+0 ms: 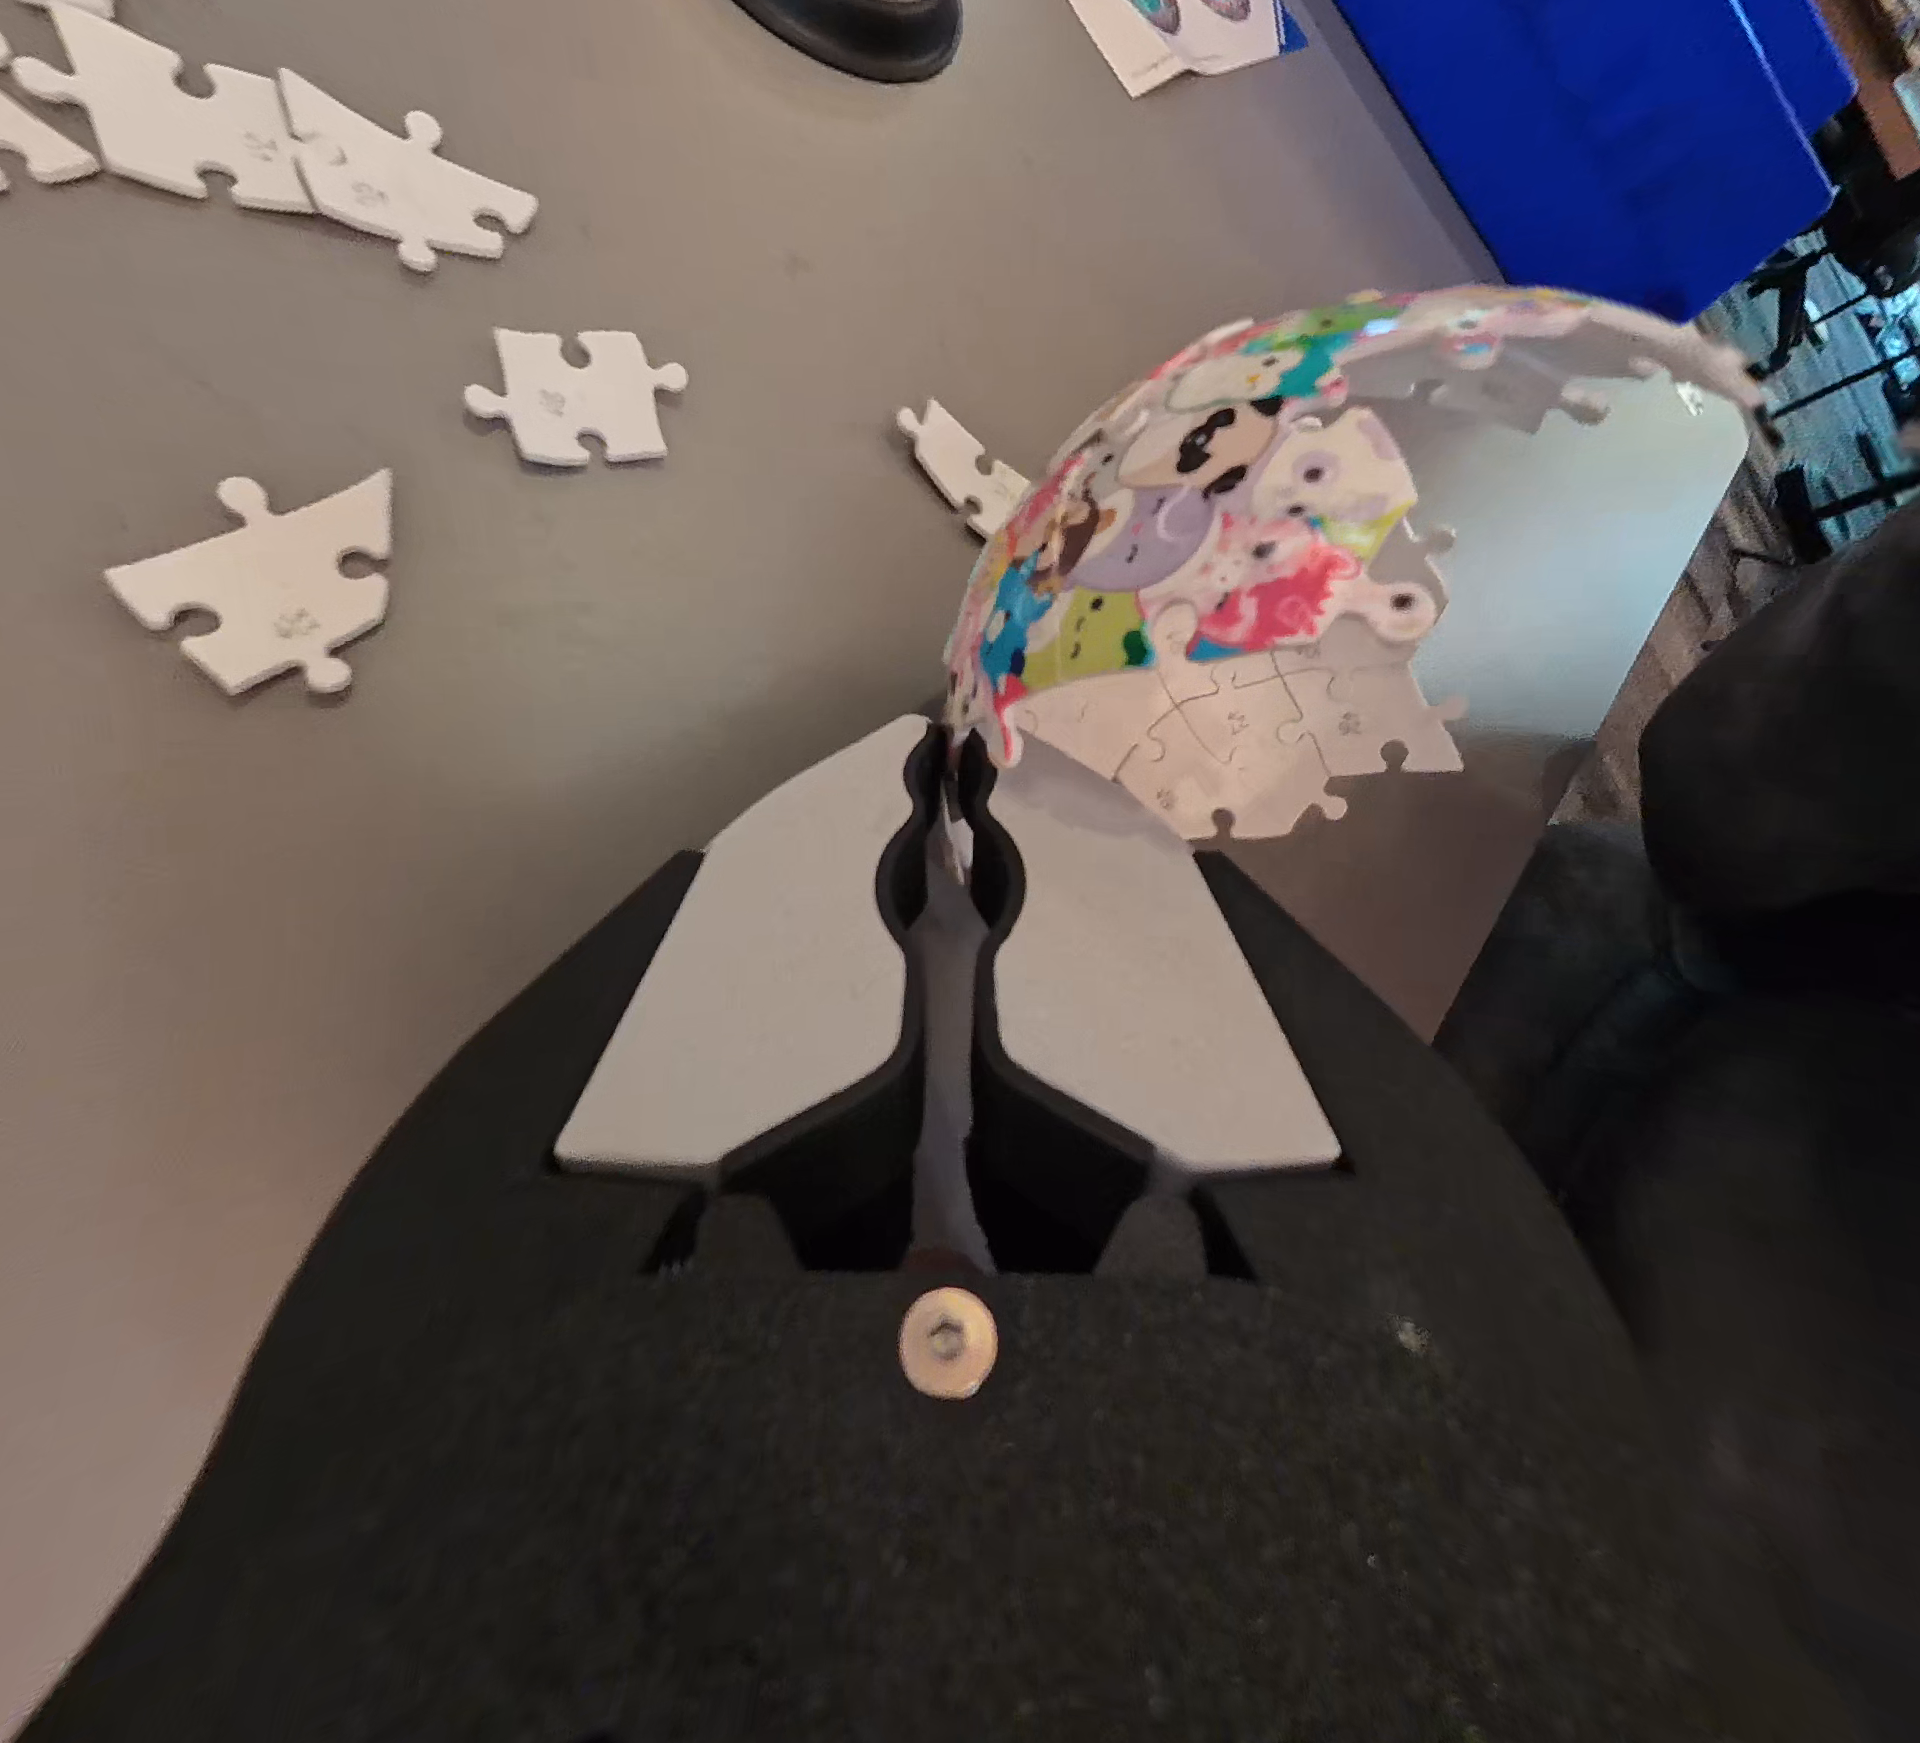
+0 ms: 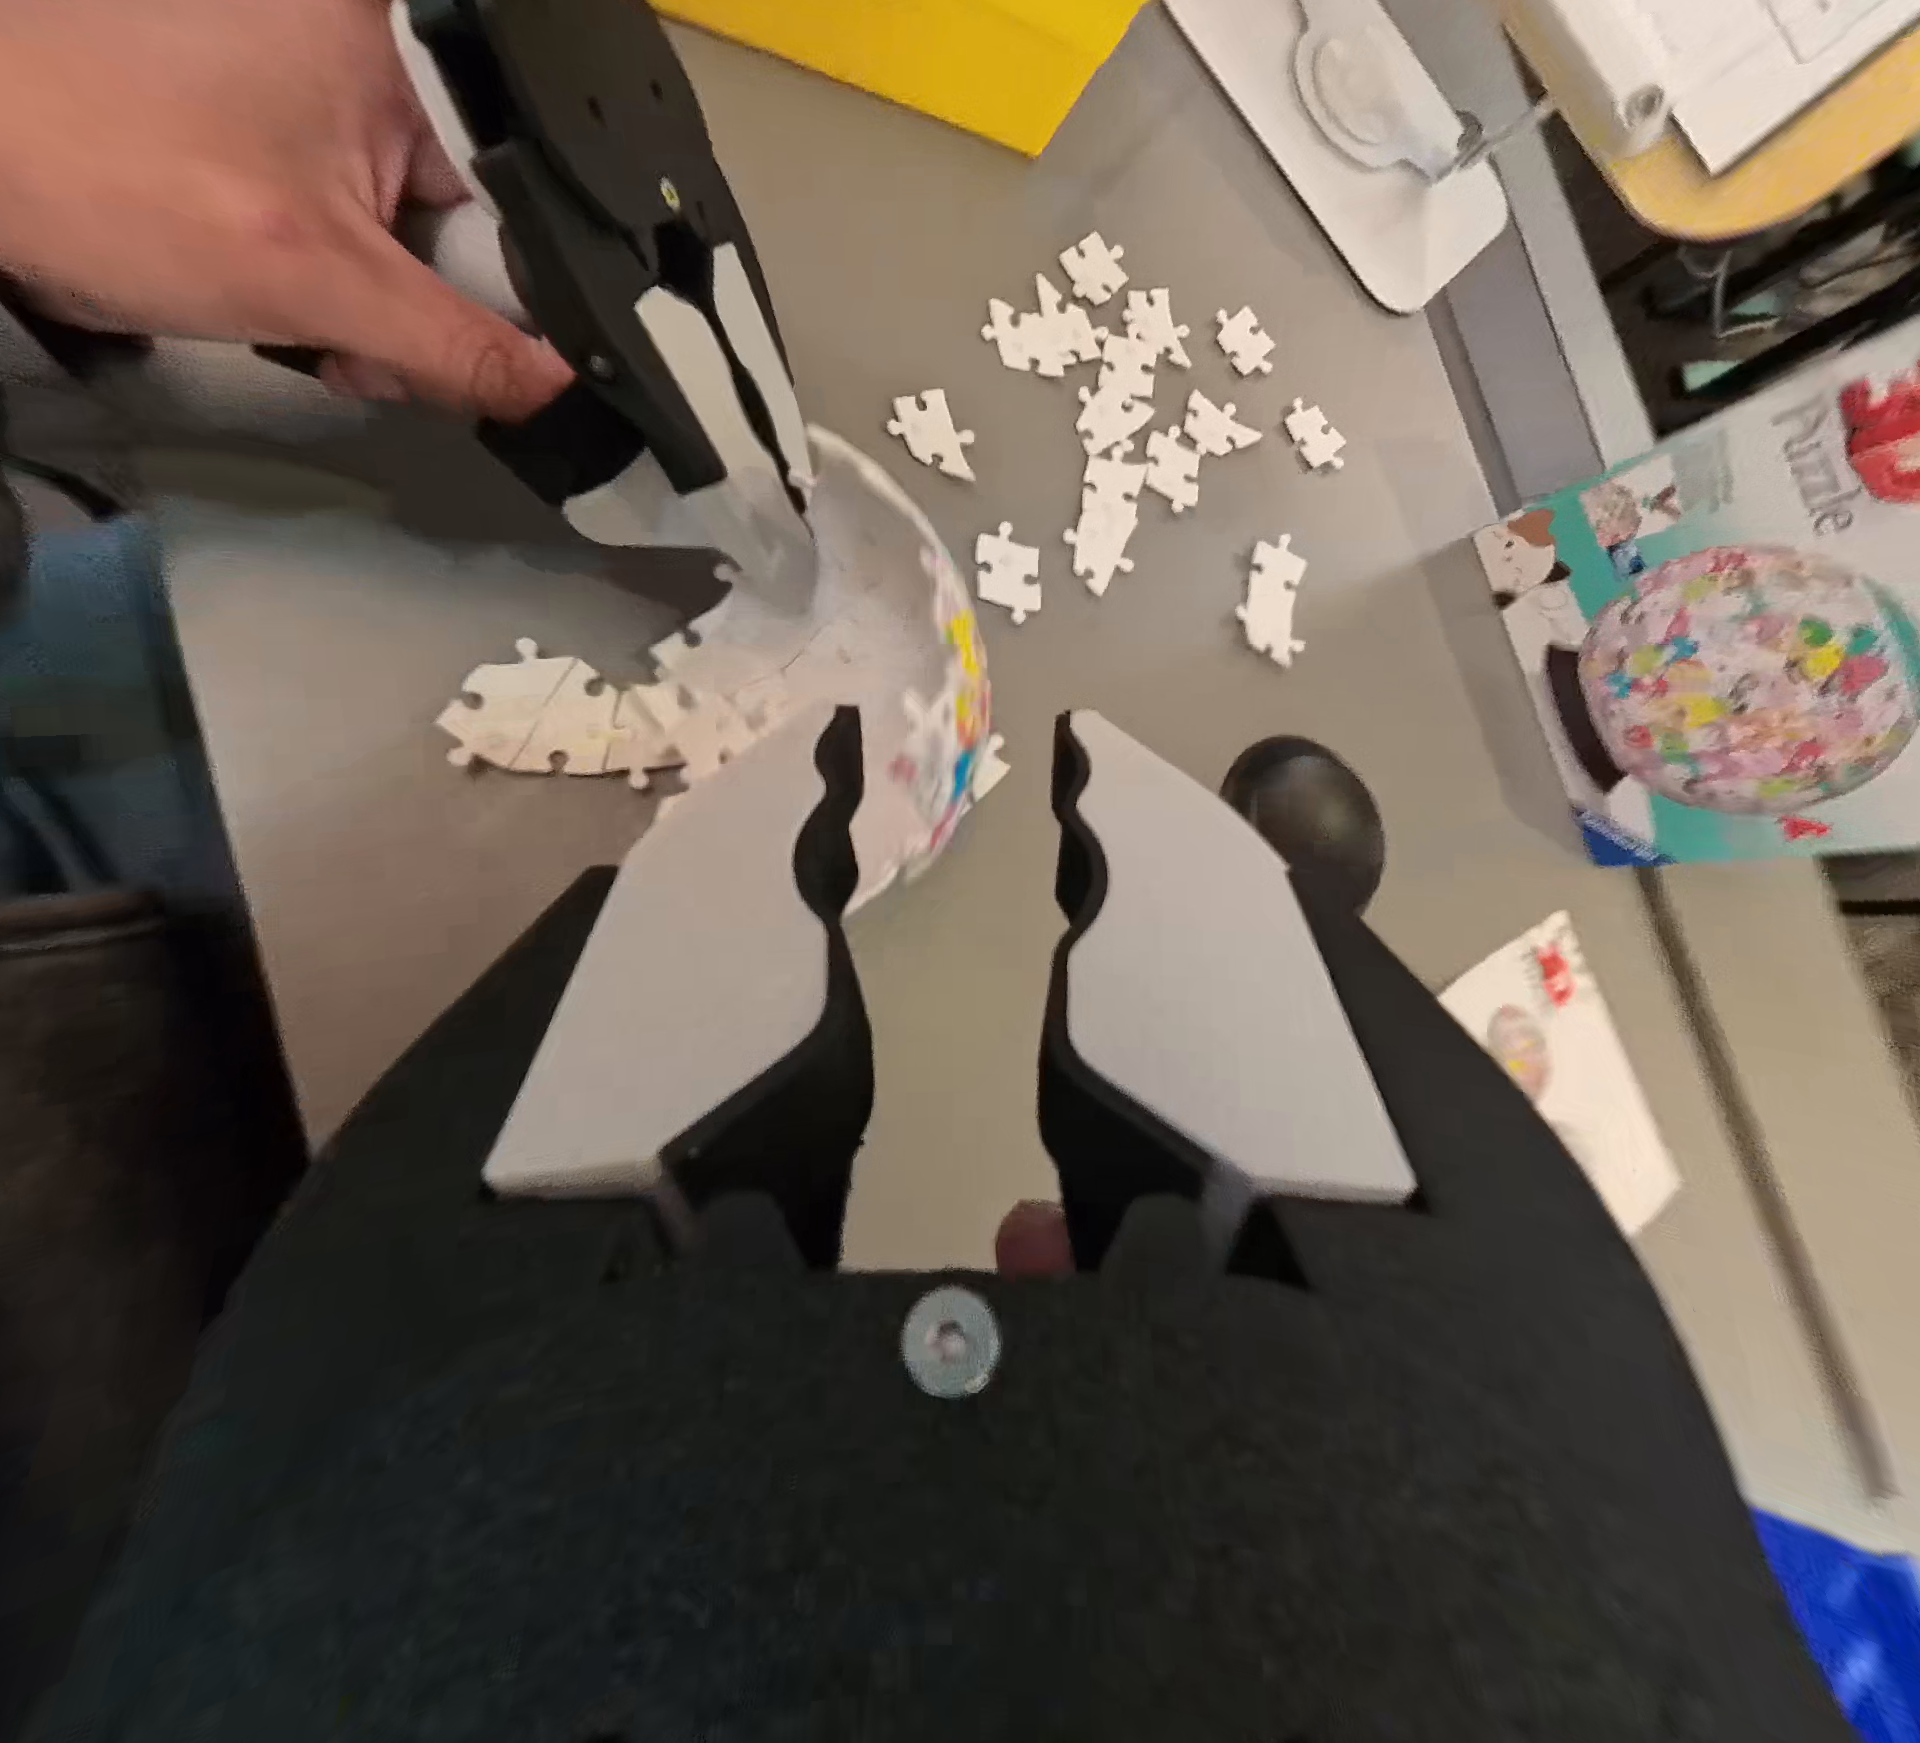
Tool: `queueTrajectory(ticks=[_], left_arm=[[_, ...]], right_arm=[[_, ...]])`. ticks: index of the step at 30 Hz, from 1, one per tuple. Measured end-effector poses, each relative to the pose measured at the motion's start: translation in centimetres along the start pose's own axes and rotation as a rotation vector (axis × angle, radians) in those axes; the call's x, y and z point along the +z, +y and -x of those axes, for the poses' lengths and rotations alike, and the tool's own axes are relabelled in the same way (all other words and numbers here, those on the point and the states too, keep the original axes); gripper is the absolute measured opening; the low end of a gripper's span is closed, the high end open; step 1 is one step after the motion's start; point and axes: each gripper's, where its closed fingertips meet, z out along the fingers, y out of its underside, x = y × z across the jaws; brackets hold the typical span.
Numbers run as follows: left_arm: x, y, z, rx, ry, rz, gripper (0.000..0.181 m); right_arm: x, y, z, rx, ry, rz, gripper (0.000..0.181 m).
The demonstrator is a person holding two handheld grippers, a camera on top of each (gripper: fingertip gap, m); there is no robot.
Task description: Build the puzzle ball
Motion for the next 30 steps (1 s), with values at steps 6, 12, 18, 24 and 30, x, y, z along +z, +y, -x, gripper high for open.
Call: queueTrajectory(ticks=[6, 12, 18, 24, 30], left_arm=[[-0.4, 0.2, 0.8, -0.025, -0.015, -0.005, 0.001], [-0.6, 0.1, 1.5, -0.056, -0.050, -0.011, 0.002], [-1.6, 0.1, 3.1, -0.129, -0.086, -0.030, 0.002], [-1.8, 0.8, 4.2, -0.247, -0.056, -0.026, 0.002], [-1.1, 1.3, 3.4, -0.309, 0.017, -0.014, 0.002]], right_arm=[[1.0, 6.2, 1.7, 0.268, -0.088, 0.003, 0.035], [2.3, 6.8, 2.2, 0.362, -0.063, -0.060, 0.037], [3.3, 6.9, 3.5, 0.382, -0.095, -0.120, 0.037], [3.2, 7.2, 5.2, 0.501, -0.199, -0.283, 0.037], [1.7, 7.1, 3.8, 0.444, -0.147, -0.342, 0.038]])
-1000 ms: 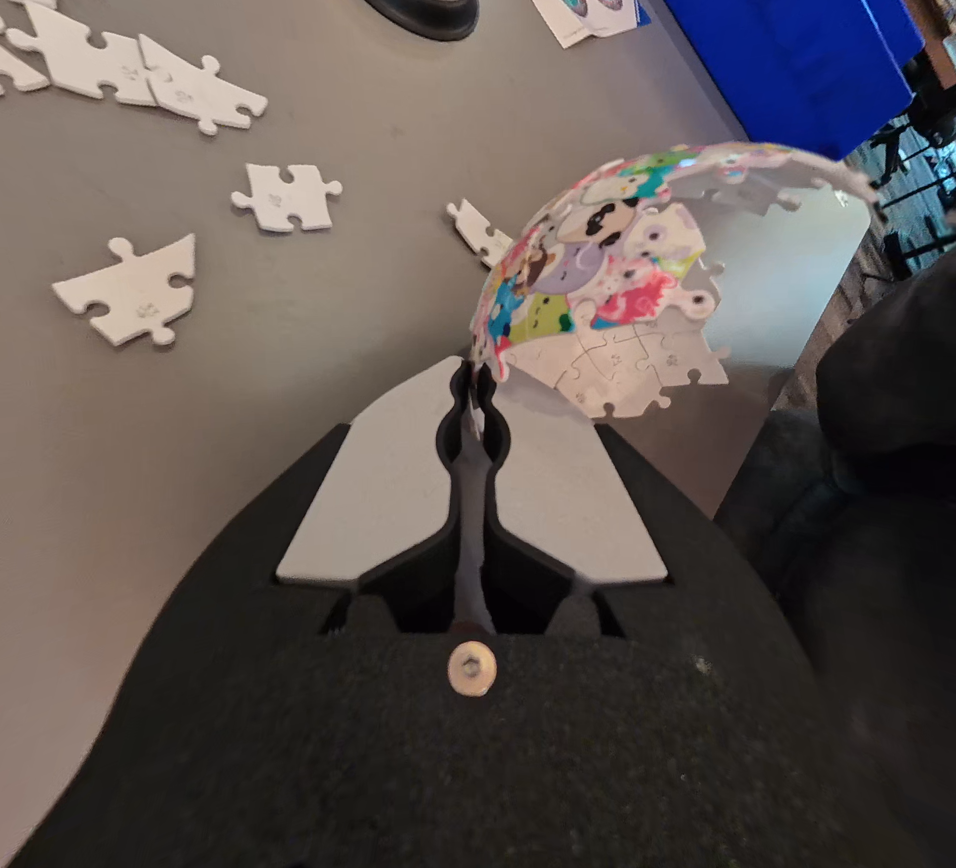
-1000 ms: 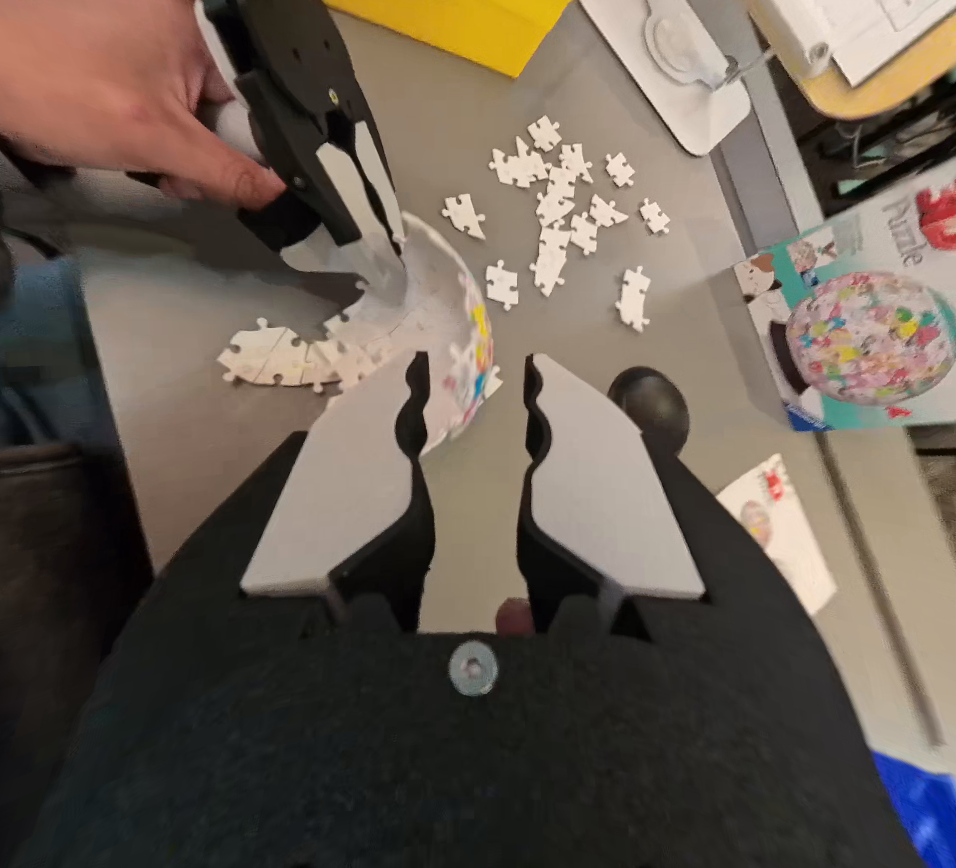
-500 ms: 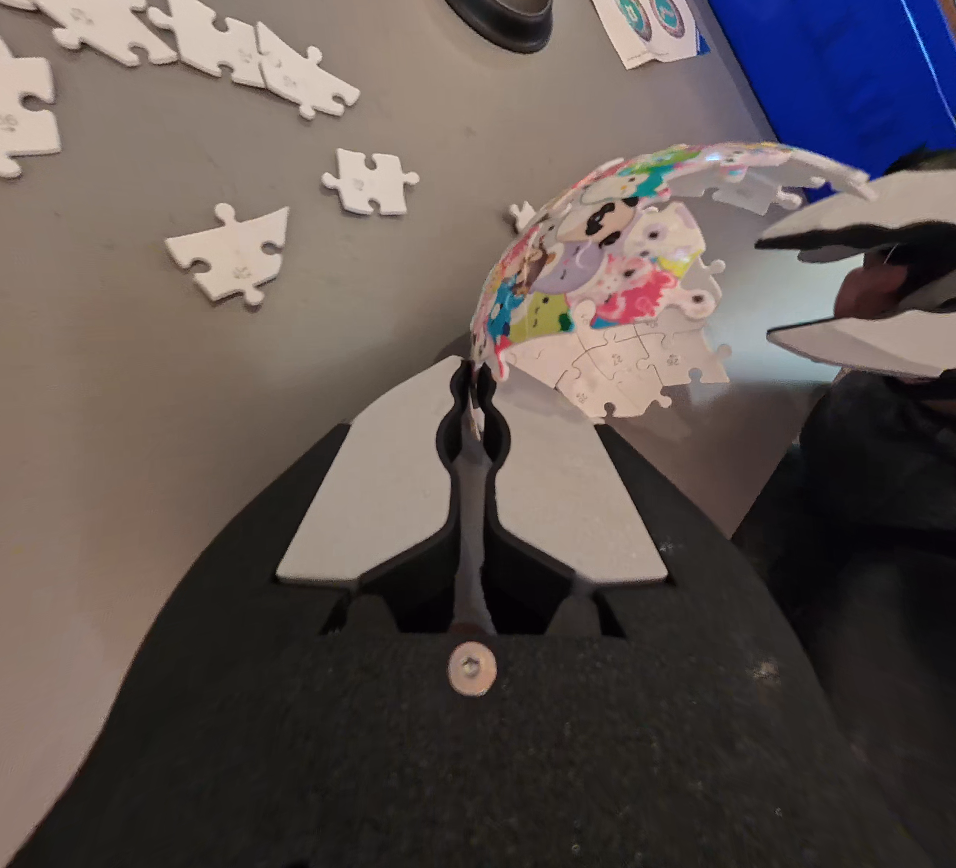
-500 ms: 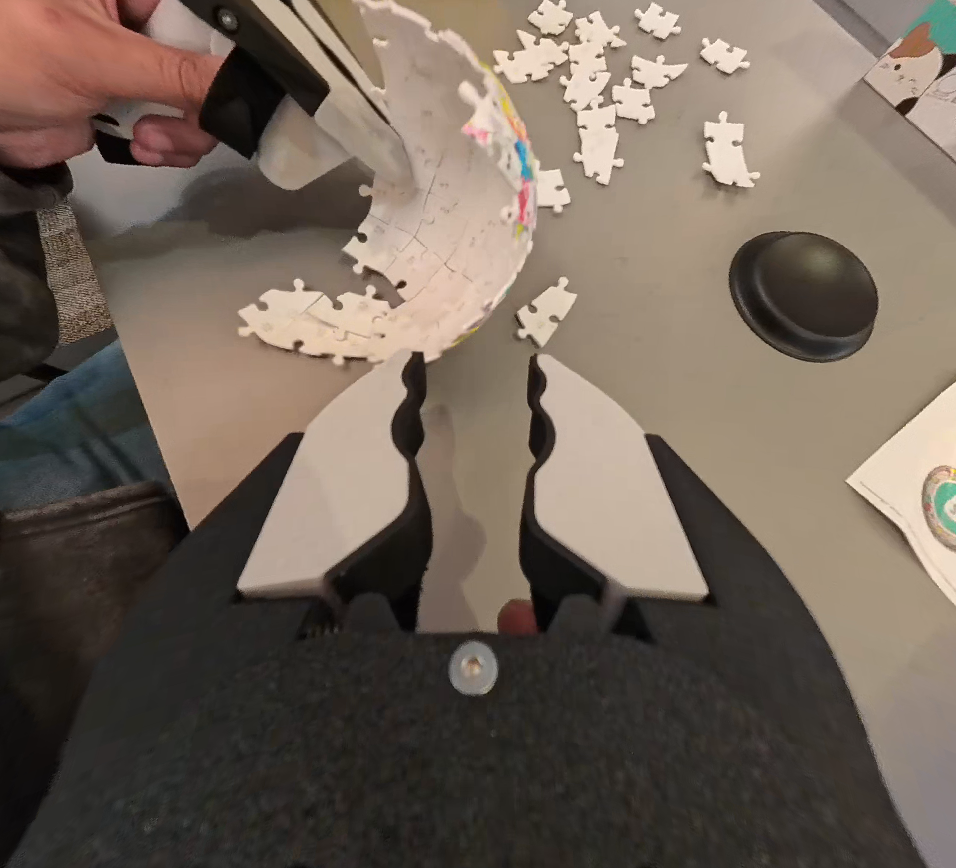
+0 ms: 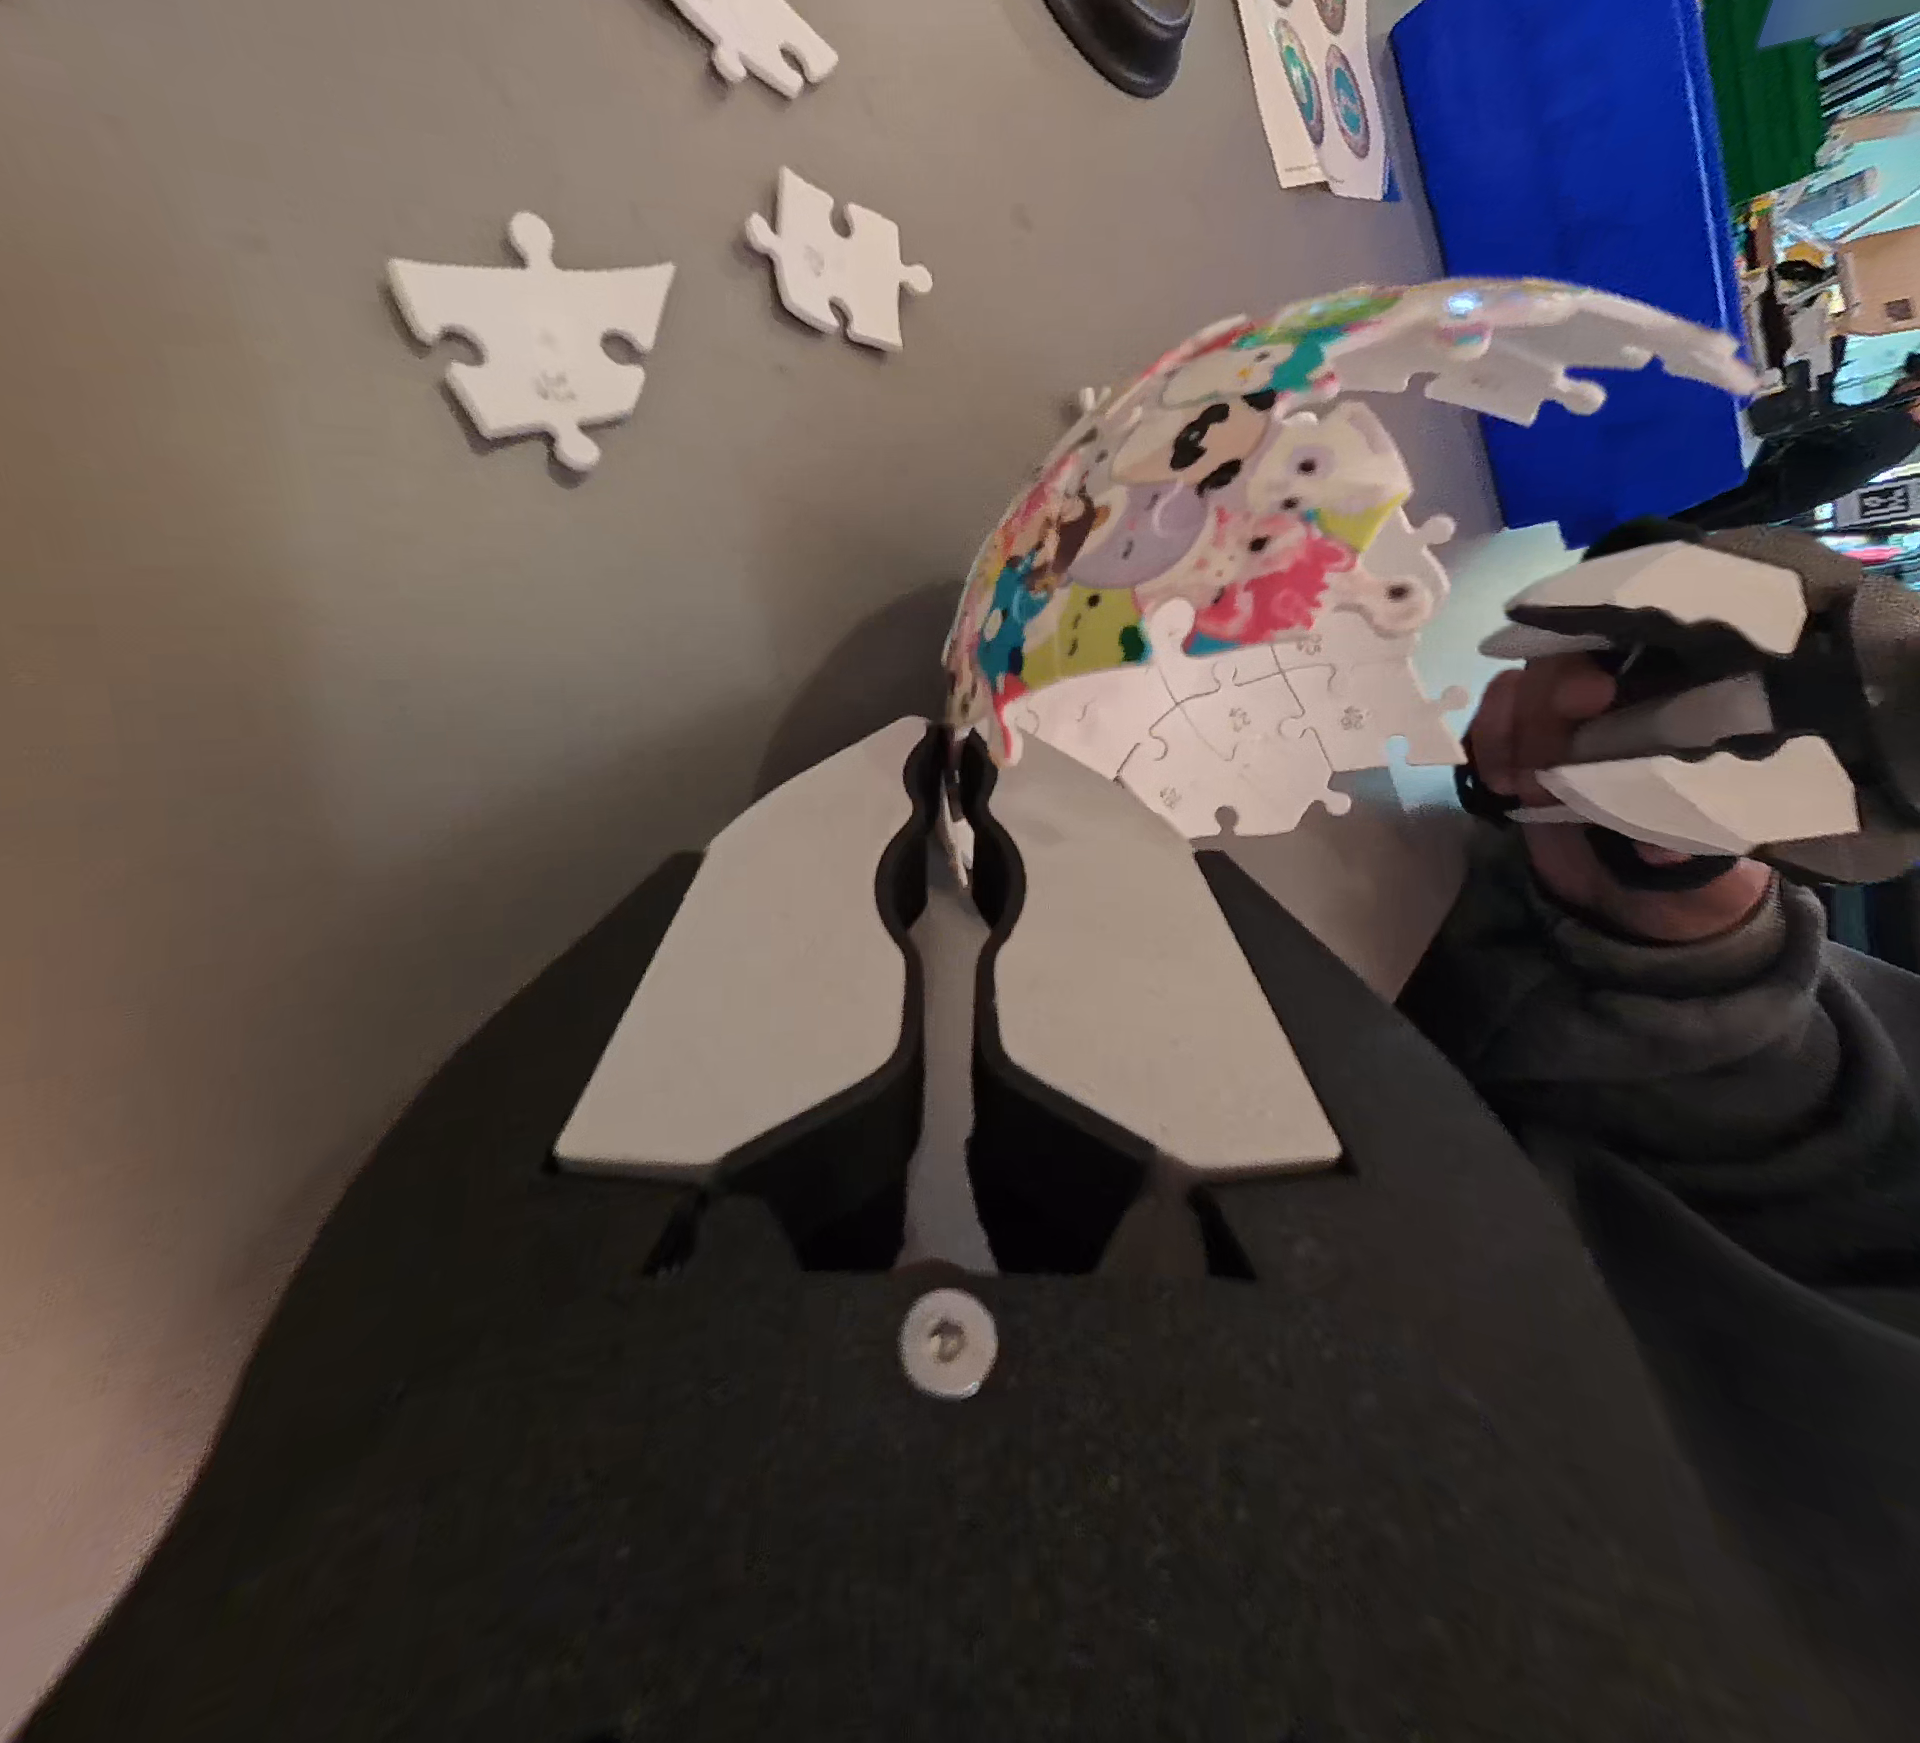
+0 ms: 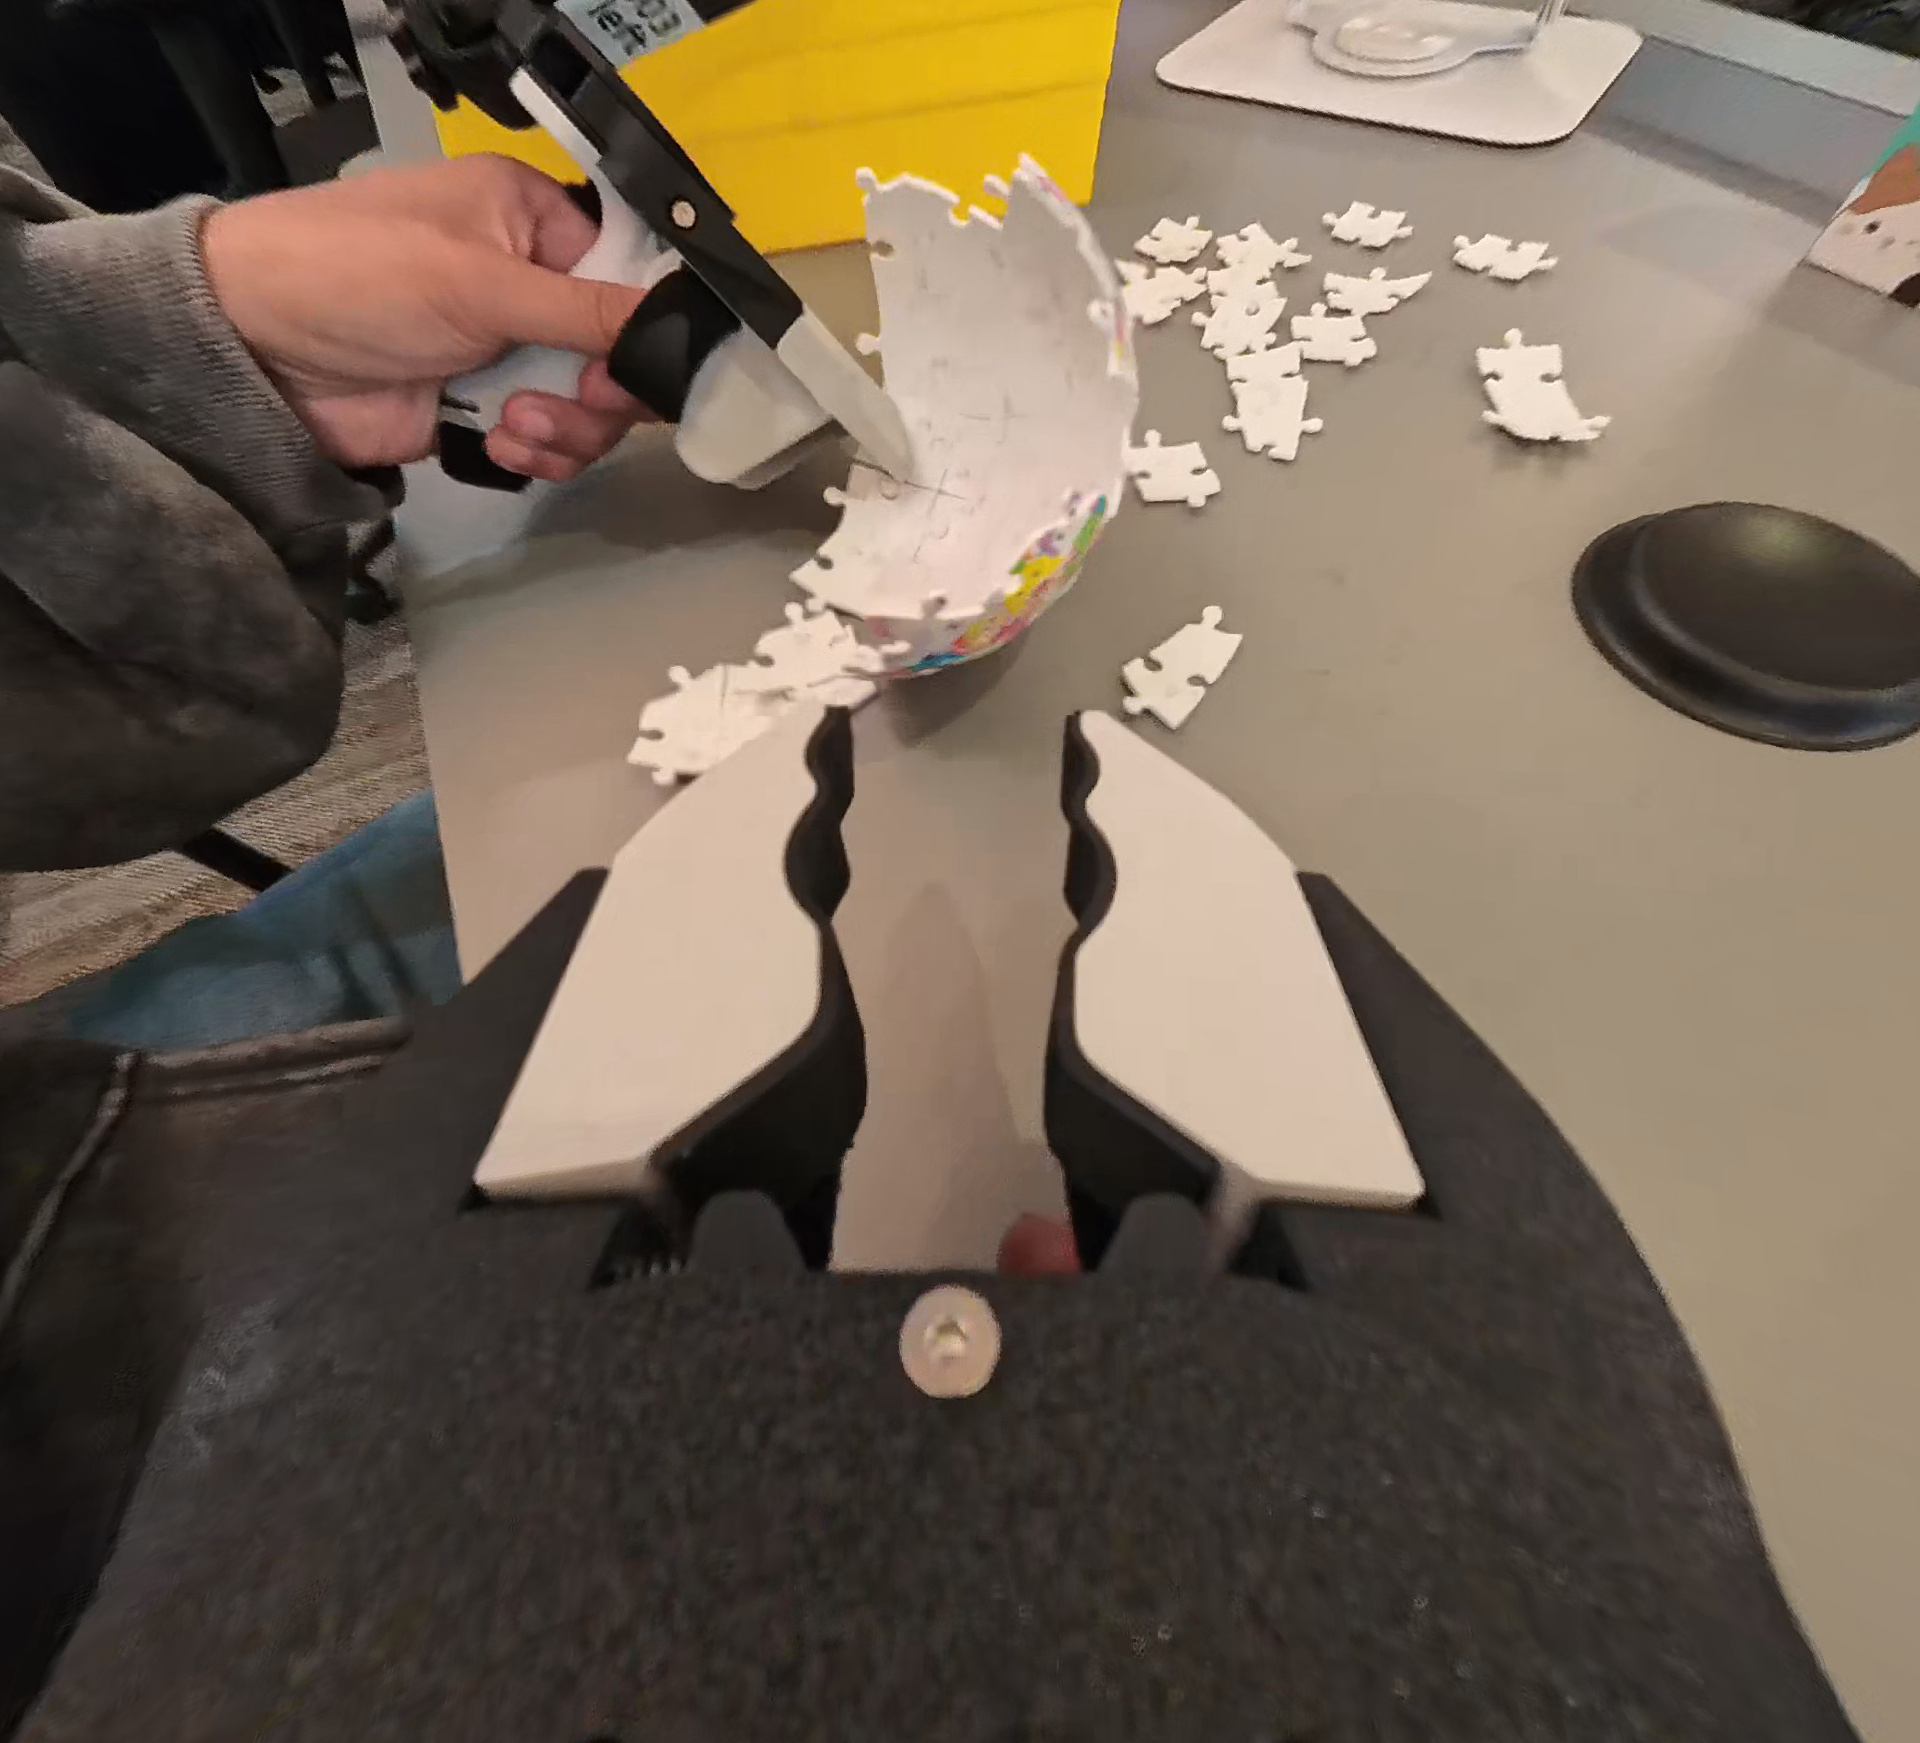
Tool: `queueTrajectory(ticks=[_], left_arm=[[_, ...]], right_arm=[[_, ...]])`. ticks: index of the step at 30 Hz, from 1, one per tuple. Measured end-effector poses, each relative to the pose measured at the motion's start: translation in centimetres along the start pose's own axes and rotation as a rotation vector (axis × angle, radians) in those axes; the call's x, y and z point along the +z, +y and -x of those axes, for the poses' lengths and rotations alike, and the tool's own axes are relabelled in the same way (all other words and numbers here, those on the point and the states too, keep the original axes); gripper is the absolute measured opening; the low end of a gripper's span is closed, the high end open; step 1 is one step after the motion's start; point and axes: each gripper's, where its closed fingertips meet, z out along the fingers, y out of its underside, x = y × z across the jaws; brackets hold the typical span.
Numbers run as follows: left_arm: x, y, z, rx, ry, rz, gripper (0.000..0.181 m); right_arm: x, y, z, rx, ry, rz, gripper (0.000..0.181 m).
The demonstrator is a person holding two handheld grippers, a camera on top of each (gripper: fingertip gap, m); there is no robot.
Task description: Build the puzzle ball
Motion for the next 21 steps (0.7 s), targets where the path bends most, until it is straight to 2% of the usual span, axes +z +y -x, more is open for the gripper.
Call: queueTrajectory(ticks=[4, 7, 11, 16, 21], left_arm=[[0.7, 0.9, -1.1, -0.028, 0.040, 0.028, 0.002], [0.9, 1.3, -1.9, -0.047, 0.070, 0.037, 0.005], [1.0, 1.2, -3.8, -0.086, 0.157, 0.009, 0.013], [1.3, 0.9, -4.3, 0.000, 0.094, 0.012, 0.014], [0.4, 0.3, -4.9, 0.011, 0.104, -0.030, 0.020]], right_arm=[[-0.1, 1.3, -1.2, -0.036, 0.027, 0.050, 0.039], [0.6, 2.0, -0.3, 0.020, -0.051, 0.076, 0.041], [1.2, 3.1, 0.4, 0.071, -0.080, 0.113, 0.042], [1.6, 2.9, 0.5, 0.079, -0.071, 0.108, 0.042], [1.3, 3.2, 1.1, 0.095, -0.094, 0.127, 0.042]])
